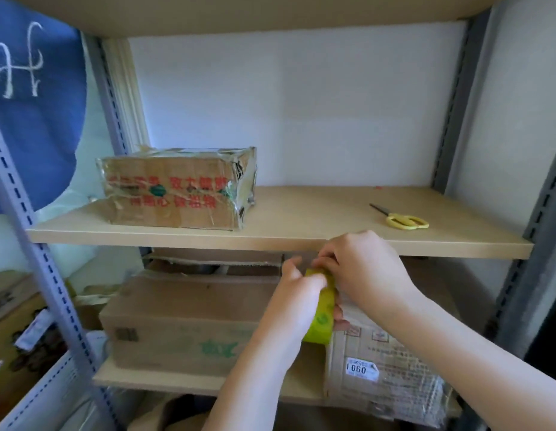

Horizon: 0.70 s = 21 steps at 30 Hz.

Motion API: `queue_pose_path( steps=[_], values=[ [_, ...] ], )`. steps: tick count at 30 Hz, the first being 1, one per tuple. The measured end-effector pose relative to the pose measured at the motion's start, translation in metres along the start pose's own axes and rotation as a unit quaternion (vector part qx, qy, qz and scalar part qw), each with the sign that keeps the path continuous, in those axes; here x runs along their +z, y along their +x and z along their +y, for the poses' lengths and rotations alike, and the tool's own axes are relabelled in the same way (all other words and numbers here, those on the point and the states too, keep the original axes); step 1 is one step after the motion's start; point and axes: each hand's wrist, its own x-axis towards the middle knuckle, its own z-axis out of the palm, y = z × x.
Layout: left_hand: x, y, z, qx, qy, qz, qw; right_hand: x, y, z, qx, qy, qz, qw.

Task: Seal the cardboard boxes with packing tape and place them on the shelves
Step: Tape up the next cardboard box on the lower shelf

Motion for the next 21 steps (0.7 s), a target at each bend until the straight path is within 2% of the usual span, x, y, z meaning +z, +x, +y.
queue_pose_path(
  steps=[2,5,7,10,12,16,18,20,21],
  values=[
    [-0.008,0.007,0.006,-0.052,-0.003,0.022,0.998,-0.005,0.002,-0.011,-0.013,0.038,0.018,0.999],
    [-0.016,0.012,0.014,-0.077,-0.029,0.034,0.996,-0.012,0.023,-0.017,-0.023,0.063,0.050,0.996],
    [-0.015,0.019,0.018,-0.033,-0.030,0.057,0.997,-0.009,0.043,-0.015,-0.029,0.077,0.059,0.995],
    [-0.013,0.024,0.023,0.010,-0.025,0.077,0.997,0.004,0.068,-0.010,-0.045,0.076,0.032,0.996],
    [-0.013,0.028,0.021,0.016,-0.018,0.080,0.996,0.009,0.077,-0.004,-0.041,0.098,0.018,0.994],
    [-0.012,0.038,0.018,0.026,-0.021,0.097,0.995,0.017,0.092,0.016,0.034,0.121,-0.015,0.992],
    [-0.014,0.036,0.015,0.038,-0.026,0.098,0.994,0.024,0.095,0.018,0.007,0.165,-0.039,0.985],
    [-0.015,0.037,0.009,0.084,-0.027,0.119,0.989,0.026,0.098,0.014,0.004,0.186,-0.068,0.980],
    [-0.017,0.038,0.003,0.122,-0.006,0.147,0.982,0.027,0.099,0.012,0.011,0.194,-0.056,0.979]
  ],
)
